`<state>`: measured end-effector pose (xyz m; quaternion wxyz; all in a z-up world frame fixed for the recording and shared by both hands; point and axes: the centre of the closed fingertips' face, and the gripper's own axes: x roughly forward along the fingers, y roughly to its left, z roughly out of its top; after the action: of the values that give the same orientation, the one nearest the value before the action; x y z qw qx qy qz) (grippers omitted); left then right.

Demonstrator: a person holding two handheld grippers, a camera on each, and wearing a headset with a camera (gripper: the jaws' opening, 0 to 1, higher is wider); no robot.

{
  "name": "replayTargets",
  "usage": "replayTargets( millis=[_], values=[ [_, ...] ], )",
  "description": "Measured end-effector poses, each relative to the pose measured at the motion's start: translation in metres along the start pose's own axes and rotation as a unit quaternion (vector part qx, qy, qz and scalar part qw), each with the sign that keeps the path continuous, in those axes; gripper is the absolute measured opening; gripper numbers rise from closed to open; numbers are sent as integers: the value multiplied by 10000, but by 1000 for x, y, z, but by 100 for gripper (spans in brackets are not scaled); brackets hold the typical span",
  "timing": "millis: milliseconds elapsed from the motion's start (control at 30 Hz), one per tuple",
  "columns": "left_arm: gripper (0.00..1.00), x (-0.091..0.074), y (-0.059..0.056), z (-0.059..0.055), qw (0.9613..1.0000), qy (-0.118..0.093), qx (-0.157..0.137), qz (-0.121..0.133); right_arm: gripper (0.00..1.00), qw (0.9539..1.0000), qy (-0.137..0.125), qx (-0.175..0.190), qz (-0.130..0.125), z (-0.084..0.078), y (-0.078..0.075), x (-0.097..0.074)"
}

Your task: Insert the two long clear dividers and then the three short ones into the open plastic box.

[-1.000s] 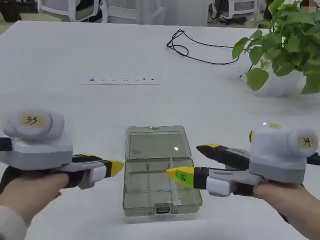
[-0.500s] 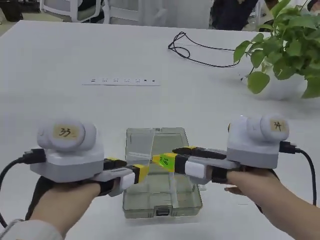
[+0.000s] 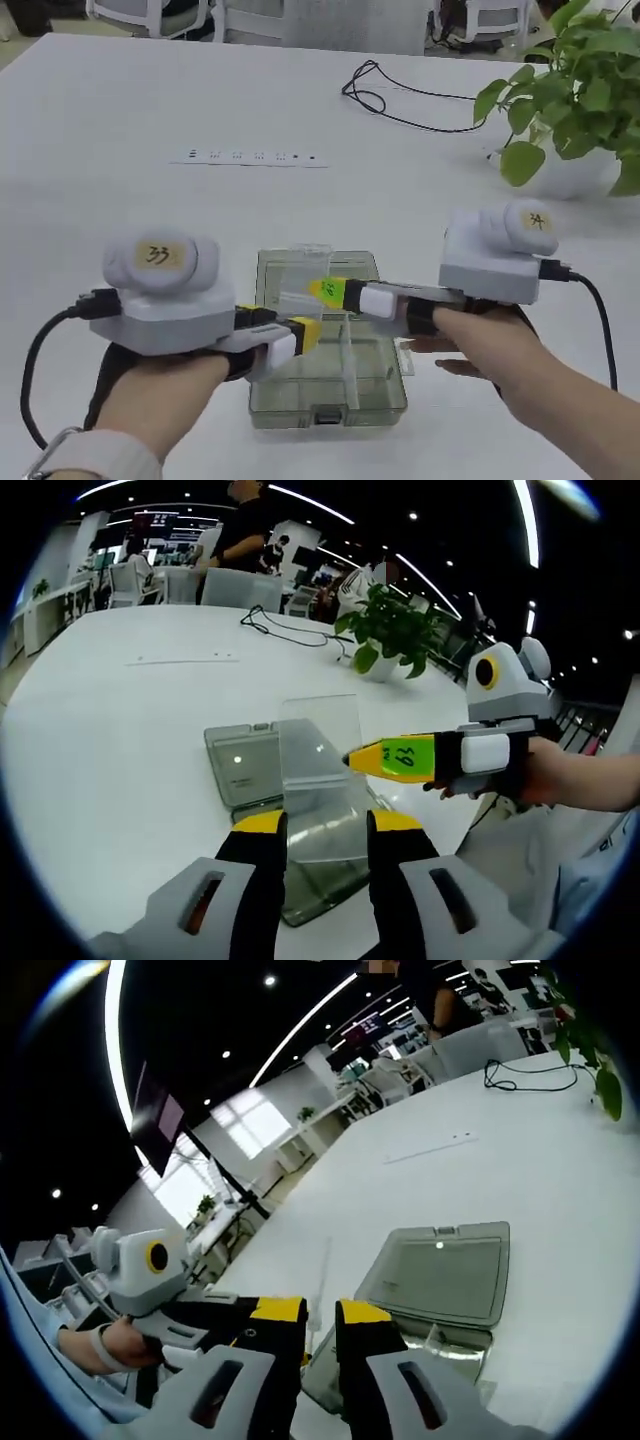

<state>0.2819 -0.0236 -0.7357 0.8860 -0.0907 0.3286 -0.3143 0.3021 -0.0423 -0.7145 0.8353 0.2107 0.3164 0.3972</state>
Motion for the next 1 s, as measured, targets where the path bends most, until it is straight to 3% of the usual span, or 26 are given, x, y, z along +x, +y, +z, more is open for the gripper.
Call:
replayTargets(
  millis=[200, 667, 1000],
  values=[
    [30, 0, -3, 1, 10000, -15, 4, -33, 4, 10000, 58, -4, -28, 1, 1, 2],
    [30, -4, -8, 0, 9998, -87, -172, 24, 2, 9991, 345, -240, -68, 2, 10, 2],
    [30, -8, -10, 4, 9993, -226, -305, -13, 2, 9983, 541, -185, -83, 5, 14, 0]
  ],
)
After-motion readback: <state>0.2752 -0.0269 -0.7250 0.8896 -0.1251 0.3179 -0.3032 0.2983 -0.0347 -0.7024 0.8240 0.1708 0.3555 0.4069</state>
